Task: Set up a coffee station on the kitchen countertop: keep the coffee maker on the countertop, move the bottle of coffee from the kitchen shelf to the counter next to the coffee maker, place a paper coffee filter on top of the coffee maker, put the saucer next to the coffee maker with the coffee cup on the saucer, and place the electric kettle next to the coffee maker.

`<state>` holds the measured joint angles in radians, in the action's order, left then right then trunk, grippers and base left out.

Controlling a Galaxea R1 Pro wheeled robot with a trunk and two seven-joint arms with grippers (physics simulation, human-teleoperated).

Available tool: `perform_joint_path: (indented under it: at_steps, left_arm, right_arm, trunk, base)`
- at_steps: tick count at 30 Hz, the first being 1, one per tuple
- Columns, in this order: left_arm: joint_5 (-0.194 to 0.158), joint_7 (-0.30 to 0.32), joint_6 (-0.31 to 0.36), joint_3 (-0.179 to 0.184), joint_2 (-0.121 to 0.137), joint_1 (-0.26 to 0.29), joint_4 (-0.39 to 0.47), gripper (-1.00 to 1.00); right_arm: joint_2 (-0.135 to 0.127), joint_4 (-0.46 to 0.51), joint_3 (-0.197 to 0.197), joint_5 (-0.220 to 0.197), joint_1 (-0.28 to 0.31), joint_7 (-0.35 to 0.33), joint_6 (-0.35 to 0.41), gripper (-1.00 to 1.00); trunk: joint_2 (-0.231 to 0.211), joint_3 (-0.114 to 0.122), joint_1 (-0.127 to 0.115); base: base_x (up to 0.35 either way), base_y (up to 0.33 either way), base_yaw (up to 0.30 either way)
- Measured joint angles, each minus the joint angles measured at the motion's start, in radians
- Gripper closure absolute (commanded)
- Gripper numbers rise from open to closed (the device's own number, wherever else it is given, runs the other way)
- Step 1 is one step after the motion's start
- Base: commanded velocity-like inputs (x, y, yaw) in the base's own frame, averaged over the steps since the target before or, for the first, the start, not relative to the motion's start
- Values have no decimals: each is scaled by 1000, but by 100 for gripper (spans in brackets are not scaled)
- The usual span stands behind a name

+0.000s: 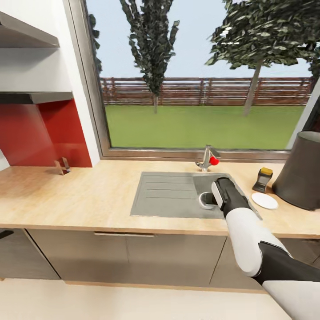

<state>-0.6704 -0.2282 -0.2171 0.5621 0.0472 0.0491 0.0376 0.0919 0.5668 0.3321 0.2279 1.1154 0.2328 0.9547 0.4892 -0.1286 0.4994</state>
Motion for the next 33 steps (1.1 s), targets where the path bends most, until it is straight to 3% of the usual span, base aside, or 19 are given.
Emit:
perform_joint_path:
  at_steps: [11,18,24,29,33]
  left_arm:
    - [0,-1,-1,-2,1,0,1,-100]
    - [0,1,0,0,6,0,0,-100]
    - [1,1,1,1,7,0,-2,-100]
    - [1,1,1,1,8,0,-2,-100]
    - [2,1,2,1,8,0,-3,-100]
  right_arm:
    - [-1,0,2,0,0,1,0,100]
    - [-10,0,5,-1,0,0,0,100]
    - [-11,7,4,2,0,3,0,100]
    - [-11,76,3,8,0,4,0,100]
    - [-11,92,4,8,0,5,1,100]
  trunk:
    - [0,6,0]
    - [0,6,0]
    - [0,6,0]
    - [0,6,0]
    - [0,6,0]
  base:
    - [75,-242,-253]
    - [237,-191,-40]
    - [35,-23,-1]
    - [1,-1,-3]
    - [68,-9,-239]
